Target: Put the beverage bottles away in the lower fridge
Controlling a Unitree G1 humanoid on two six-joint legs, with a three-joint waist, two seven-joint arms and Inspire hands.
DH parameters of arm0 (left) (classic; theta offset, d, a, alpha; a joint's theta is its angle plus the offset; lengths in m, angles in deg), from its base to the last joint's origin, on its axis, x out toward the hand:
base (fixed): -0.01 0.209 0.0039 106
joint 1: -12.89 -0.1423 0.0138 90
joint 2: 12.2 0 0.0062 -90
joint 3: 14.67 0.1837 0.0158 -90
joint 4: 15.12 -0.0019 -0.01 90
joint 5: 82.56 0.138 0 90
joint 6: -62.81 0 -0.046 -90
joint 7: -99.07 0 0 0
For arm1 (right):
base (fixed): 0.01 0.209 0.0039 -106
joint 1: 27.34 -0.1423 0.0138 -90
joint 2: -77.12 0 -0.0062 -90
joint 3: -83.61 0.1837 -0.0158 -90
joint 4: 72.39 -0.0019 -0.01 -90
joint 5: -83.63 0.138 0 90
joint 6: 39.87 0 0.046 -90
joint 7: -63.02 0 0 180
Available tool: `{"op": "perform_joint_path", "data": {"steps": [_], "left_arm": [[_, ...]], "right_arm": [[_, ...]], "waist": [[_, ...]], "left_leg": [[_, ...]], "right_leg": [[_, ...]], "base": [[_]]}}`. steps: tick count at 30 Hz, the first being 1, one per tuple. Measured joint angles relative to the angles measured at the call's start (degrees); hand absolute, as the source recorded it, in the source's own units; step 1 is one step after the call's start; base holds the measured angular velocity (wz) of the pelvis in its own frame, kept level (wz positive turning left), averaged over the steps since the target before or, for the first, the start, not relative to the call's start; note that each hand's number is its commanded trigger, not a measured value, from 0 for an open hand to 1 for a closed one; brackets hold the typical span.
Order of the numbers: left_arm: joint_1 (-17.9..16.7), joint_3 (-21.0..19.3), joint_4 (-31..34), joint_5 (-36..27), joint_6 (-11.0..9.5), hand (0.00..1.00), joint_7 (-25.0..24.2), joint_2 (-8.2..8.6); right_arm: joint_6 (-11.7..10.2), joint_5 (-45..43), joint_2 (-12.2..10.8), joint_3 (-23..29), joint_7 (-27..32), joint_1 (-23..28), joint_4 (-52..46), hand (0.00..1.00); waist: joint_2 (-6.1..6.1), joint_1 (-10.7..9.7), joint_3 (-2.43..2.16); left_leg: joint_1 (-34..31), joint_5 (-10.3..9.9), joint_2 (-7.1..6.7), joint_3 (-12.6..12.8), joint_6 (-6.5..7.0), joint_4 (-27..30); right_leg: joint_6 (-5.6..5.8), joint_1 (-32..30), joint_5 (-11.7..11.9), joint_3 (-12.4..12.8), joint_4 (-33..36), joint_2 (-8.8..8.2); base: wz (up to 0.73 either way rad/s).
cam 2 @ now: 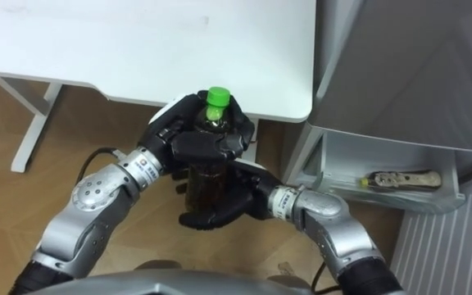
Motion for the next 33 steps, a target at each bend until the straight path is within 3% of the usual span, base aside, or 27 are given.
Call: {"op": "perform_joint_path", "data": {"steps": [15,16,18,19,33], "left_arm": [[0.5,0.4,0.0,-2.4,0.0,1.0,0.1,0.09],[0.5,0.4,0.0,-2.6,0.0,0.88,0.2,0.1],[0.5,0.3,0.0,-3.4,0.0,0.35,0.5,0.09],[0.5,0.3,0.0,-3.4,0.0,0.0,0.5,0.12],[0.4,0.3,0.0,-3.3,0.0,0.0,0.8,0.13]], "right_arm": [[0.0,1.2,-0.2,-0.4,0.9,0.0,0.0,1.0],[0.0,1.2,-0.2,-0.4,0.9,0.0,0.0,1.0],[0.0,1.5,-0.2,-0.4,0.9,0.0,0.0,1.0],[0.0,1.6,-0.2,-0.4,0.9,0.0,0.0,1.0],[0.0,1.9,-0.5,-0.4,0.9,0.3,0.0,1.0]], "waist": [[-0.26,-0.5,0.0],[-0.26,-0.5,0.0],[-0.26,-0.5,0.0],[-0.26,-0.5,0.0],[-0.22,-0.6,0.01]], "left_leg": [[0.0,0.0,-0.01,0.0,0.01,0.0],[0.0,0.0,0.0,0.0,0.01,0.0],[0.1,0.0,-0.01,0.0,0.01,0.0],[0.1,0.0,-0.01,0.0,0.0,0.0],[0.4,0.0,-0.01,0.2,0.0,-0.3]], "right_leg": [[0.0,0.0,0.0,0.0,0.0,0.0],[0.0,0.0,0.0,0.0,0.0,0.0],[0.0,0.0,0.0,0.0,0.0,0.0],[0.0,0.0,0.0,0.0,0.0,0.0],[0.0,0.2,0.0,0.0,-0.1,-0.01]], "base": [[0.0],[0.0],[0.0],[0.0],[0.0]]}}
